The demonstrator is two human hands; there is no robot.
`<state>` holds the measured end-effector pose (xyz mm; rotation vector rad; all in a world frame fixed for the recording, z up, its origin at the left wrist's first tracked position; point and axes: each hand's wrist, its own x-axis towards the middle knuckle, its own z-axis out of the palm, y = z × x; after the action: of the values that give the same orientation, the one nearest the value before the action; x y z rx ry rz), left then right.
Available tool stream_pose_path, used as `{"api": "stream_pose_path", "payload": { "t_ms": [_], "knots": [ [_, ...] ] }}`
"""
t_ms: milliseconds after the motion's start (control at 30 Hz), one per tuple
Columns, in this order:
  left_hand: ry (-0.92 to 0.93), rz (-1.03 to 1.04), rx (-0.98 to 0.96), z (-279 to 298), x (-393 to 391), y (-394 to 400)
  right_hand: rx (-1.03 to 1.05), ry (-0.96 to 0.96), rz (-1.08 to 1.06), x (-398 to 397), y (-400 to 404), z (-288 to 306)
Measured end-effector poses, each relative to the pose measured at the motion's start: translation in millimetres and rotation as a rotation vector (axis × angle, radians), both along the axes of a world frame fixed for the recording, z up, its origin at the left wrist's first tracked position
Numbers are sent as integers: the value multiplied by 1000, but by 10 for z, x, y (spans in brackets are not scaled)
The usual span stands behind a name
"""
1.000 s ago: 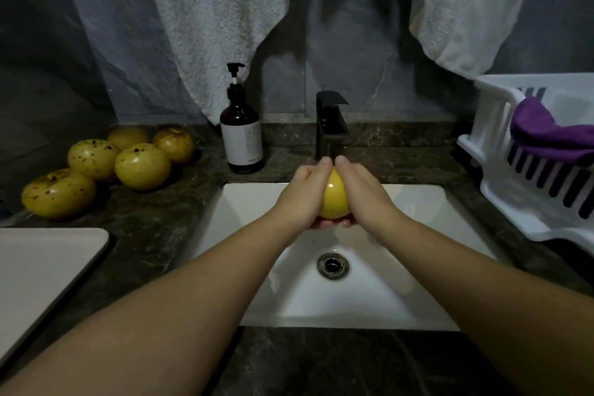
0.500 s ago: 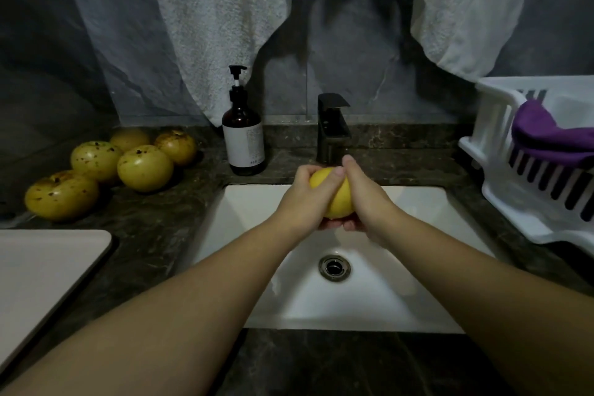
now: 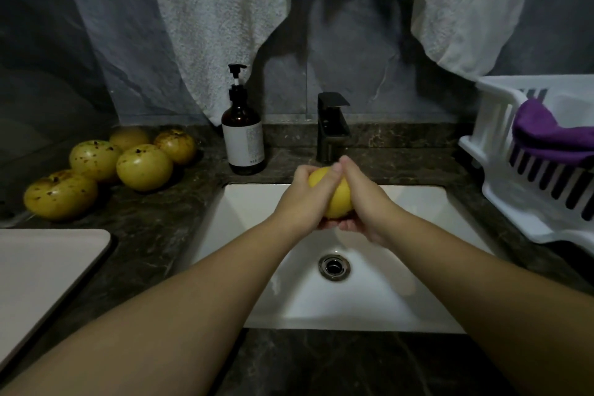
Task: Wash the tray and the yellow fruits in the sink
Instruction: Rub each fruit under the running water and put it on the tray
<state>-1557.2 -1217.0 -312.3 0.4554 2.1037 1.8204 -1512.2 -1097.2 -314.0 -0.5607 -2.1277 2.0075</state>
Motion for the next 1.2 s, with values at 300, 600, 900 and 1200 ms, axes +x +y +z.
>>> {"api": "stream_pose_path", "payload": {
  "t_ms": [300,600,900,1200],
  "knots": [
    [20,0,-47,-4,-2,-11,-13,-17,28,23,-5,0],
    [-13,-5,-96,-19,-13,13,-155,-47,52,34,-26,-7],
    [-9,-2,-54,-9,-12,17,-100,45,22,28,-33,23],
    [-18,-3,-57,-27,-31,33,99,49,-43,35,-23,20]
  ]
}}
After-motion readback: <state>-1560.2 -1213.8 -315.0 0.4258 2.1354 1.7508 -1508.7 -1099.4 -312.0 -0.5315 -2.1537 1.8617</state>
